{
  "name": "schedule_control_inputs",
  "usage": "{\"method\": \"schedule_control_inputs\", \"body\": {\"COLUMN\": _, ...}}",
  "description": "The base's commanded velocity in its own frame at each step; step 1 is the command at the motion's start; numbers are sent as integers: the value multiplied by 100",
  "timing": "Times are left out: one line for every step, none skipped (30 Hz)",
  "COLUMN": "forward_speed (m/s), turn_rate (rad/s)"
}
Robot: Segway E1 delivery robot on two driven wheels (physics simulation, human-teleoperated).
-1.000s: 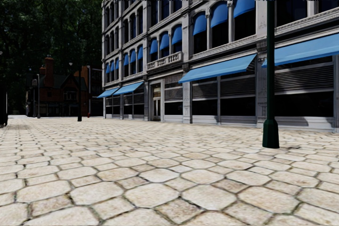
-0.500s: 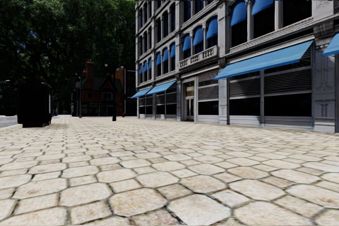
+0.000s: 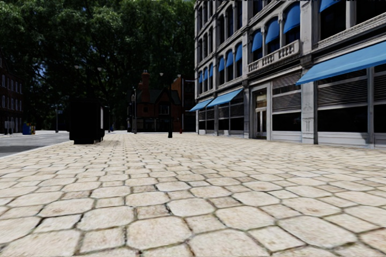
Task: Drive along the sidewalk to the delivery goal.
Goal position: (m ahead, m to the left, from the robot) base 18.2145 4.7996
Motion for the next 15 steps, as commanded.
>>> {"method": "schedule_control_inputs", "body": {"forward_speed": 162, "turn_rate": 51}}
{"method": "schedule_control_inputs", "body": {"forward_speed": 162, "turn_rate": 51}}
{"method": "schedule_control_inputs", "body": {"forward_speed": 162, "turn_rate": 51}}
{"method": "schedule_control_inputs", "body": {"forward_speed": 162, "turn_rate": 51}}
{"method": "schedule_control_inputs", "body": {"forward_speed": 162, "turn_rate": 51}}
{"method": "schedule_control_inputs", "body": {"forward_speed": 162, "turn_rate": 51}}
{"method": "schedule_control_inputs", "body": {"forward_speed": 162, "turn_rate": 51}}
{"method": "schedule_control_inputs", "body": {"forward_speed": 162, "turn_rate": 51}}
{"method": "schedule_control_inputs", "body": {"forward_speed": 162, "turn_rate": 51}}
{"method": "schedule_control_inputs", "body": {"forward_speed": 162, "turn_rate": 51}}
{"method": "schedule_control_inputs", "body": {"forward_speed": 162, "turn_rate": 51}}
{"method": "schedule_control_inputs", "body": {"forward_speed": 162, "turn_rate": 51}}
{"method": "schedule_control_inputs", "body": {"forward_speed": 162, "turn_rate": 51}}
{"method": "schedule_control_inputs", "body": {"forward_speed": 163, "turn_rate": 51}}
{"method": "schedule_control_inputs", "body": {"forward_speed": 174, "turn_rate": 51}}
